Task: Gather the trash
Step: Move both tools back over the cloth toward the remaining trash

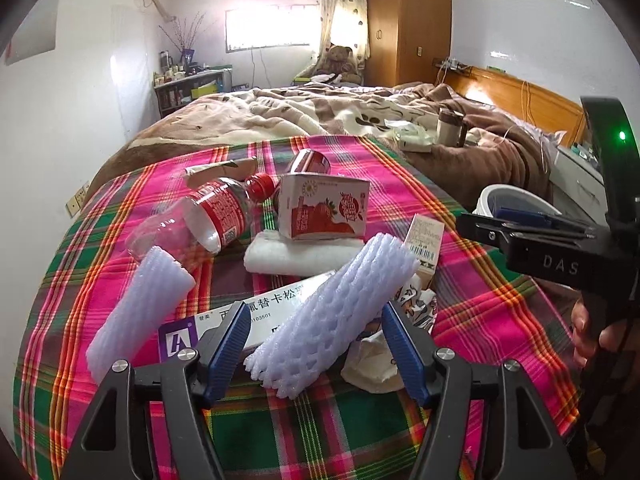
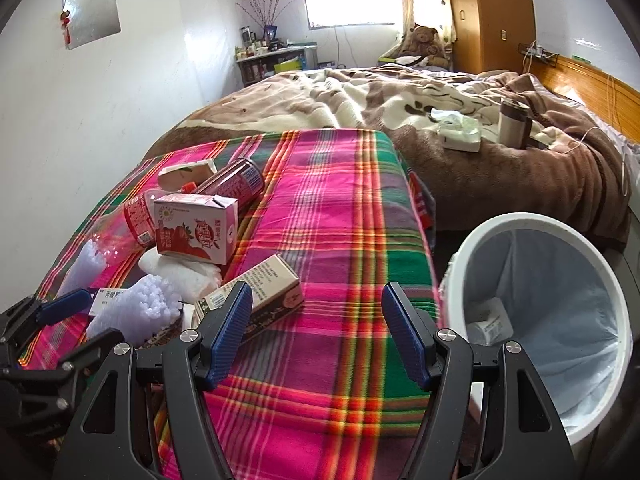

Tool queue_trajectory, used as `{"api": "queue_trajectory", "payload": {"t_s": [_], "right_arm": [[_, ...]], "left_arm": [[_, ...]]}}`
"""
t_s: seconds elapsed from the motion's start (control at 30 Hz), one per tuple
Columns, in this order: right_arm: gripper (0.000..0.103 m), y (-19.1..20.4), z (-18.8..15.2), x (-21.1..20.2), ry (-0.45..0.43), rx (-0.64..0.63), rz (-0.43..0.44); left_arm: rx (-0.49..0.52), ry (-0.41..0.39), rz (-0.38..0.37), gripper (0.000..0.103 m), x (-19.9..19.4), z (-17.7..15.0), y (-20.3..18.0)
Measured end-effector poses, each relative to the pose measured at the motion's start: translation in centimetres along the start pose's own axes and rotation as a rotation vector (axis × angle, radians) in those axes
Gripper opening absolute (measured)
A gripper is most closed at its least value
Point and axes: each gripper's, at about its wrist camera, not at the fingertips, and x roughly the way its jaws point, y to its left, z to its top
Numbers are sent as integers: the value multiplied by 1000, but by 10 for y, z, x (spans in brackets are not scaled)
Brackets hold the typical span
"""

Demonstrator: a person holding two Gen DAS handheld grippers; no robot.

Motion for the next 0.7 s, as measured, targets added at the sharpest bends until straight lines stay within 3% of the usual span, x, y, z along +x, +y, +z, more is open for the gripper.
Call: {"api": "queue_trajectory", "payload": {"t_s": [0.07, 0.37, 0.7], "right_arm": [[69, 3, 2, 5, 16, 10, 24], [69, 19, 13, 26, 72, 16, 63], [51, 31, 9, 42, 129, 2, 58]], "left_arm": [[7, 13, -5, 57, 5, -1, 0], [24, 17, -12, 34, 8, 3, 3], [-74, 17, 32, 30, 2, -2, 33]]}}
